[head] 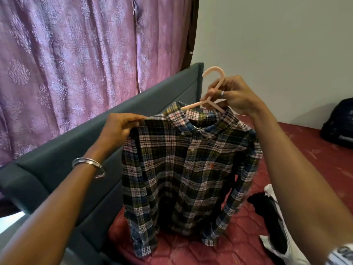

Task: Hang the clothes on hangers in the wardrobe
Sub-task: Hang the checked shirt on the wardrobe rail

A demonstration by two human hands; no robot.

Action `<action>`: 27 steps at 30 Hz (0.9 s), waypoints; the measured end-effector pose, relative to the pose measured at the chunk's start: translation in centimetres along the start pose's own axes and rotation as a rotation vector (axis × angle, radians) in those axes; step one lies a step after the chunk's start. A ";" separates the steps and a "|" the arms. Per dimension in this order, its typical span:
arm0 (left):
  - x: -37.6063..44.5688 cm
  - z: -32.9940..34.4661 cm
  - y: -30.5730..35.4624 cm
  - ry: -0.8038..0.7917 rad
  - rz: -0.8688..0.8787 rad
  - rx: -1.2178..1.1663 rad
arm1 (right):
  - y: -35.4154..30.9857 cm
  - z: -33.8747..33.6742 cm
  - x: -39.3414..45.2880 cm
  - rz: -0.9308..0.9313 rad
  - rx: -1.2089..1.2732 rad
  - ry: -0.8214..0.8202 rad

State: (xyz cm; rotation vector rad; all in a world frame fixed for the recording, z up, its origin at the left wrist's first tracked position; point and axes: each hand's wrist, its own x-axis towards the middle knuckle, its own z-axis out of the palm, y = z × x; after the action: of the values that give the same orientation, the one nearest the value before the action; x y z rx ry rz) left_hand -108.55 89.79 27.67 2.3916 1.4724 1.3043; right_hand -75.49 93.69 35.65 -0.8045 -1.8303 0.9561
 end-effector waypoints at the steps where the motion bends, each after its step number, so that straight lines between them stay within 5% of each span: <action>1: -0.5 -0.6 0.0 -0.001 0.006 0.010 | 0.2 -0.1 -0.1 -0.005 0.022 0.019; 10: -1.8 -0.8 4.5 0.028 -0.095 0.046 | -1.4 4.3 2.1 -0.036 0.063 -0.143; 14: -2.2 -0.5 6.9 0.252 -0.230 0.074 | -3.2 7.3 3.8 -0.125 -0.027 -0.184; 21: -4.9 -4.8 9.9 0.379 -0.461 -0.013 | -6.6 11.2 4.9 -0.273 0.090 -0.482; 27: -9.8 -7.8 15.2 0.754 -0.465 0.492 | -9.7 18.1 2.9 -0.487 0.278 -0.612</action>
State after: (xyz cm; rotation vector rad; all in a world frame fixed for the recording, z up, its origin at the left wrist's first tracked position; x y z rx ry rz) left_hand -104.79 71.23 33.10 1.5784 2.5955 1.9806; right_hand -94.39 86.25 39.74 0.1379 -2.1870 1.1650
